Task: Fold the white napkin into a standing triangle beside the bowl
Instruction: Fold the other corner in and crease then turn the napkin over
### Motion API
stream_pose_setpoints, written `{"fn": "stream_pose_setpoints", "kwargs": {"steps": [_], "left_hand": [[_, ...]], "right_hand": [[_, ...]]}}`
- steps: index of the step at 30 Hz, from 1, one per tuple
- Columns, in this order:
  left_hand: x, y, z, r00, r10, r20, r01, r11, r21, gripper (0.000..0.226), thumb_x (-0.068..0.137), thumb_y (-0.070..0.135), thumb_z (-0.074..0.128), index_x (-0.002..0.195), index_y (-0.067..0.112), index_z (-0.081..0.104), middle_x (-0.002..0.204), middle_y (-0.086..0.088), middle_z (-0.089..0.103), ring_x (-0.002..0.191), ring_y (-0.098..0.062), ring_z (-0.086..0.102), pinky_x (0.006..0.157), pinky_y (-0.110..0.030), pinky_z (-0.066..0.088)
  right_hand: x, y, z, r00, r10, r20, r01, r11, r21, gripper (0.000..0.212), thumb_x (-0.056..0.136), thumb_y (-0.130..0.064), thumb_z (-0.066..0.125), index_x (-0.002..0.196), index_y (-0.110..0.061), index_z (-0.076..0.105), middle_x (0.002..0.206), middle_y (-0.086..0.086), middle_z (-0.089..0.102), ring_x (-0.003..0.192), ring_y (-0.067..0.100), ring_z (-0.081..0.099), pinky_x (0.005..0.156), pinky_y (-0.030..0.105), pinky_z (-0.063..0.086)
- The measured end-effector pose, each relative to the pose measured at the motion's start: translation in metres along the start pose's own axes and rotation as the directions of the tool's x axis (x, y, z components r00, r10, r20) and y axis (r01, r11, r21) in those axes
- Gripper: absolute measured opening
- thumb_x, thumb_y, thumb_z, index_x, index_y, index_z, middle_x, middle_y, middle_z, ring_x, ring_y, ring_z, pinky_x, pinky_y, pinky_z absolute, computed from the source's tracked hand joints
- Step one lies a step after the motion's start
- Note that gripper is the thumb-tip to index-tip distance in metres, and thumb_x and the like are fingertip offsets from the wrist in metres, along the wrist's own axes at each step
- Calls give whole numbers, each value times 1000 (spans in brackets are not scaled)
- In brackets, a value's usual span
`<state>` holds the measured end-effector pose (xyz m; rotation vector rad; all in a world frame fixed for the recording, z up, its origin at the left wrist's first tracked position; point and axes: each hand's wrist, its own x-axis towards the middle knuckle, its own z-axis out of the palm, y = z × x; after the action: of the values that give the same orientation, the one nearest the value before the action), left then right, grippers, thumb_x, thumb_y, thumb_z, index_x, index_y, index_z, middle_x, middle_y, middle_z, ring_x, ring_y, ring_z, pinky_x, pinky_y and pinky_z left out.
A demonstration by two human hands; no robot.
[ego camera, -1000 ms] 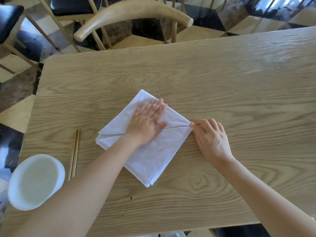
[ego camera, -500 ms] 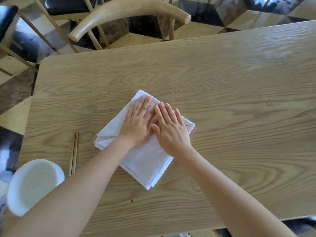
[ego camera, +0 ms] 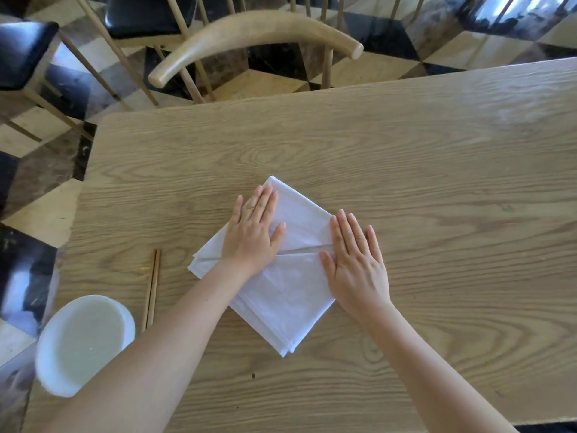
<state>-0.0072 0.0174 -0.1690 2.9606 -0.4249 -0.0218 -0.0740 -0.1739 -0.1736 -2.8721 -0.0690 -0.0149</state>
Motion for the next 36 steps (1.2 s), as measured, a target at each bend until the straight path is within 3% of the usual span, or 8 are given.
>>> {"fn": "stream_pose_setpoints", "kwargs": {"steps": [5, 8, 15, 19, 24, 26, 29, 36], "left_hand": [[-16, 5, -11, 990, 79, -114, -93, 988, -126, 50, 93, 33, 34, 133, 6, 48, 142, -13, 46, 135, -26, 36, 113, -39, 17], [-47, -9, -24, 984, 60, -170, -87, 983, -160, 35, 88, 30, 45, 112, 11, 62, 114, -6, 62, 110, -27, 54, 98, -35, 35], [-97, -42, -33, 968, -202, -147, 179, 971, -160, 26, 85, 31, 46, 90, 10, 61, 91, -6, 57, 88, -25, 49, 75, -39, 44], [-94, -50, -39, 960, -245, -135, 215, 955, -204, 2, 83, 9, 63, 83, 8, 61, 78, -6, 59, 76, -30, 53, 68, -37, 42], [-95, -40, -51, 883, -426, -198, 368, 889, -271, 15, 80, 0, 62, 93, 7, 63, 93, -12, 58, 88, -34, 53, 77, -39, 42], [-83, -11, -48, 897, -338, -283, 282, 933, -221, 24, 84, 3, 53, 106, 6, 61, 108, -16, 58, 100, -35, 51, 86, -43, 40], [-64, 23, -22, 974, -158, -163, 127, 974, -187, 40, 95, 19, 33, 128, 11, 53, 135, -13, 53, 126, -28, 46, 104, -44, 28], [-65, 6, 7, 962, -267, -56, 265, 963, -44, 57, 95, 37, 22, 145, 11, 27, 153, -6, 26, 142, -19, 20, 114, -41, 10]], "right_hand": [[1, -3, -1, 1000, -10, -20, 9, 1000, -18, 61, 94, -42, 29, 145, -8, 28, 153, 6, 28, 142, 16, 20, 116, 39, 5], [4, -7, -4, 999, -39, -15, 38, 998, -46, 63, 92, -43, 32, 142, -5, 32, 152, 10, 30, 142, 21, 24, 115, 41, 5], [15, -13, -4, 993, -116, 36, 118, 991, -62, 62, 91, -40, 33, 143, -8, 30, 153, 8, 28, 142, 20, 20, 116, 41, 2], [14, -9, -11, 990, -137, 28, 138, 990, -24, 67, 92, -51, 24, 145, -10, 26, 154, 7, 23, 143, 17, 15, 116, 35, -4], [13, -19, -20, 984, -179, -5, 179, 984, 0, 67, 93, -49, 23, 145, -6, 26, 153, 12, 25, 143, 22, 17, 116, 38, 0], [17, -39, -14, 974, -226, 16, 226, 973, 41, 62, 93, -42, 26, 143, -5, 30, 152, 13, 28, 142, 26, 22, 115, 41, 5], [17, -69, 3, 945, -322, 64, 319, 946, 49, 54, 93, -29, 27, 141, -6, 36, 149, 12, 36, 140, 25, 28, 113, 42, 12], [21, -27, 5, 929, -368, 28, 369, 930, -13, 55, 94, -40, 34, 140, -11, 39, 149, 4, 37, 139, 15, 29, 116, 36, 14]]}}
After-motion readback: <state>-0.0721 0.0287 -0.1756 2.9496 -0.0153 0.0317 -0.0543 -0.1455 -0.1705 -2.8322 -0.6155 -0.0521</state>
